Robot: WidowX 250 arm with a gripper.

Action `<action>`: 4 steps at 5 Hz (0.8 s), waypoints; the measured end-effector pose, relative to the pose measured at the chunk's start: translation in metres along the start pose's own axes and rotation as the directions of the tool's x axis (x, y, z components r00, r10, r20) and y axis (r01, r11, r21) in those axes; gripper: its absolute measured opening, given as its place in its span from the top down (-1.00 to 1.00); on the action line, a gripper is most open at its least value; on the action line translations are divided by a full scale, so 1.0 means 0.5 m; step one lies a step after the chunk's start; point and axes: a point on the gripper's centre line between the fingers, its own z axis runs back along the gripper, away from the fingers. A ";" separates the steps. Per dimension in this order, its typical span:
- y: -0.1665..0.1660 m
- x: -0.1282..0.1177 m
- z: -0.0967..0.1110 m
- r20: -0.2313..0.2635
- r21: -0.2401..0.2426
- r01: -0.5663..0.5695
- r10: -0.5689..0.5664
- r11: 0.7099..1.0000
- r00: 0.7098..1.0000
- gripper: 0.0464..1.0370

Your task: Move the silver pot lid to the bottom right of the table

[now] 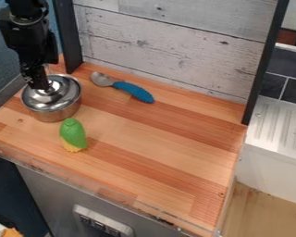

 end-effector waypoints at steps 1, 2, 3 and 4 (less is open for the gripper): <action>-0.012 0.009 -0.029 0.029 0.023 -0.012 0.012 1.000 1.000 -0.93; -0.011 0.011 -0.051 0.041 0.043 -0.013 0.011 0.999 0.999 -0.90; -0.012 0.014 -0.052 0.051 0.040 -0.025 0.023 0.999 0.998 -0.72; -0.014 0.014 -0.058 0.055 0.035 -0.040 0.038 0.999 0.998 -0.12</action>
